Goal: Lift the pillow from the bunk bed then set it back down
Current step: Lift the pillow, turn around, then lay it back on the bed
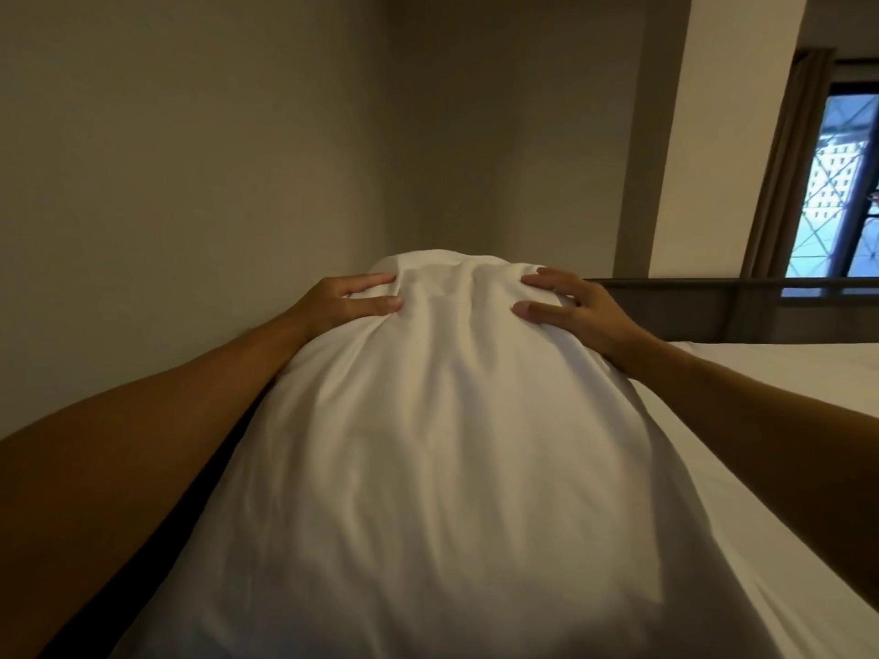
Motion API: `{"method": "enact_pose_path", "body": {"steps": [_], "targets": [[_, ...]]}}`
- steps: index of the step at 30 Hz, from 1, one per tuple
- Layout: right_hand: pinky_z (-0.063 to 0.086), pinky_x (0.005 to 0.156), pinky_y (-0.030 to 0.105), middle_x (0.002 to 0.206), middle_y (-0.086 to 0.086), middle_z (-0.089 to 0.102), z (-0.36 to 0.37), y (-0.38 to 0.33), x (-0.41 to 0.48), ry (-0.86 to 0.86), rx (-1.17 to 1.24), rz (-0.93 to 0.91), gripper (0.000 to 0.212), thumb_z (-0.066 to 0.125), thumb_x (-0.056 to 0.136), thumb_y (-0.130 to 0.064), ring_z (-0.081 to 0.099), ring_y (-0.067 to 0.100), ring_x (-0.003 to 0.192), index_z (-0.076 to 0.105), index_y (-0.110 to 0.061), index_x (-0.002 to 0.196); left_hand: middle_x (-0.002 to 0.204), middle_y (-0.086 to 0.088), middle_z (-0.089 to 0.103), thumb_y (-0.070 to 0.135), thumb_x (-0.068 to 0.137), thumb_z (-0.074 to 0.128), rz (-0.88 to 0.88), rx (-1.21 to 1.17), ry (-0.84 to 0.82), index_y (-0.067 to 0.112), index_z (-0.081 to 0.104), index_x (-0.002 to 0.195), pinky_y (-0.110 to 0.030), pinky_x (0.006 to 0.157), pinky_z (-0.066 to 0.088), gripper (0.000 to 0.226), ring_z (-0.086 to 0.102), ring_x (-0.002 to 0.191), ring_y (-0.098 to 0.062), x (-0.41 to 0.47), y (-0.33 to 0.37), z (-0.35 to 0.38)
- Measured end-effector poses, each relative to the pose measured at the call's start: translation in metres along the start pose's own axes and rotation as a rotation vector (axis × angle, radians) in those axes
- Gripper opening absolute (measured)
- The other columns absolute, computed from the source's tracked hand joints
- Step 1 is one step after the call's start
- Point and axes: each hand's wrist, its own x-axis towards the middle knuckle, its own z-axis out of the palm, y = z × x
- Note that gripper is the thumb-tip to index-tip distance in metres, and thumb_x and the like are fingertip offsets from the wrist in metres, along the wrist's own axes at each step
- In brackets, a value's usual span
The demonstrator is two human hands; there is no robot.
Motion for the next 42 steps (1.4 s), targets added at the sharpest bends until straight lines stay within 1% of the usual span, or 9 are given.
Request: {"method": "enact_pose_path", "body": {"steps": [4, 8, 17, 22, 27, 31, 37, 40, 42], "targets": [[0.04, 0.091, 0.032, 0.146, -0.007, 0.041, 0.011, 0.02, -0.001, -0.015, 0.013, 0.058, 0.059, 0.074, 0.075, -0.042, 0.046, 0.016, 0.118, 0.056, -0.032, 0.13, 0.134, 0.011, 0.051, 0.04, 0.074, 0.075, -0.032, 0.008, -0.019, 0.035, 0.06, 0.127, -0.017, 0.091, 0.034, 0.055, 0.048, 0.117, -0.004, 0.004, -0.022, 0.009], [0.042, 0.096, 0.037, 0.148, -0.007, 0.04, 0.028, 0.045, -0.006, -0.035, -0.014, 0.135, 0.063, 0.073, 0.073, -0.048, 0.047, 0.016, 0.118, 0.054, -0.035, 0.131, 0.138, 0.01, 0.048, 0.039, 0.075, 0.074, -0.089, 0.004, -0.078, 0.034, 0.058, 0.129, -0.021, 0.093, 0.033, 0.057, 0.046, 0.116, -0.005, 0.006, -0.041, 0.018], [0.043, 0.097, 0.037, 0.151, -0.005, 0.038, 0.04, 0.061, -0.002, -0.108, -0.111, 0.167, 0.059, 0.069, 0.075, -0.051, 0.046, 0.015, 0.116, 0.053, -0.038, 0.13, 0.147, -0.004, 0.047, 0.037, 0.074, 0.075, -0.165, -0.029, -0.08, 0.033, 0.057, 0.129, -0.03, 0.097, 0.038, 0.057, 0.048, 0.124, -0.018, -0.002, -0.075, 0.034], [0.041, 0.093, 0.033, 0.15, -0.005, 0.039, 0.043, 0.054, 0.007, -0.111, -0.089, 0.134, 0.055, 0.07, 0.077, -0.046, 0.045, 0.013, 0.113, 0.055, -0.035, 0.129, 0.143, 0.0, 0.05, 0.048, 0.066, 0.078, -0.152, -0.021, -0.068, 0.034, 0.059, 0.127, -0.026, 0.093, 0.039, 0.065, 0.051, 0.116, -0.011, 0.003, -0.076, 0.023], [0.042, 0.089, 0.03, 0.147, -0.004, 0.042, 0.054, 0.058, 0.013, -0.11, -0.062, 0.159, 0.058, 0.071, 0.076, -0.047, 0.047, 0.014, 0.111, 0.055, -0.035, 0.13, 0.14, 0.003, 0.05, 0.056, 0.055, 0.078, -0.182, -0.014, -0.075, 0.042, 0.059, 0.12, -0.017, 0.081, 0.04, 0.069, 0.052, 0.104, -0.004, 0.002, -0.08, 0.015], [0.042, 0.098, 0.037, 0.147, -0.003, 0.041, 0.057, 0.07, 0.007, -0.147, -0.098, 0.209, 0.061, 0.069, 0.076, -0.05, 0.047, 0.017, 0.115, 0.051, -0.035, 0.132, 0.147, -0.003, 0.046, 0.047, 0.065, 0.078, -0.233, 0.02, -0.117, 0.04, 0.059, 0.123, -0.028, 0.095, 0.037, 0.062, 0.049, 0.124, -0.017, 0.003, -0.092, 0.022], [0.035, 0.107, 0.043, 0.154, -0.002, 0.033, 0.056, 0.086, 0.004, -0.228, -0.181, 0.255, 0.064, 0.062, 0.08, -0.054, 0.039, 0.025, 0.134, 0.044, -0.036, 0.138, 0.155, -0.005, 0.033, 0.064, 0.054, 0.076, -0.295, 0.092, -0.167, 0.056, 0.054, 0.103, -0.035, 0.106, 0.031, 0.054, 0.033, 0.14, -0.024, 0.001, -0.1, 0.025], [0.028, 0.111, 0.044, 0.159, -0.002, 0.023, 0.051, 0.092, 0.004, -0.324, -0.264, 0.287, 0.067, 0.054, 0.081, -0.061, 0.03, 0.027, 0.141, 0.037, -0.039, 0.141, 0.156, -0.003, 0.032, 0.088, 0.027, 0.064, -0.302, 0.162, -0.229, 0.062, 0.05, 0.103, -0.034, 0.104, 0.031, 0.081, 0.035, 0.138, -0.024, -0.001, -0.104, 0.023], [0.024, 0.113, 0.047, 0.161, -0.003, 0.02, 0.047, 0.093, 0.007, -0.384, -0.35, 0.322, 0.069, 0.048, 0.081, -0.065, 0.025, 0.028, 0.144, 0.032, -0.041, 0.144, 0.156, -0.001, 0.031, 0.093, 0.025, 0.057, -0.285, 0.219, -0.293, 0.056, 0.047, 0.123, -0.035, 0.107, 0.029, 0.106, 0.034, 0.14, -0.023, 0.002, -0.104, 0.018]]}}
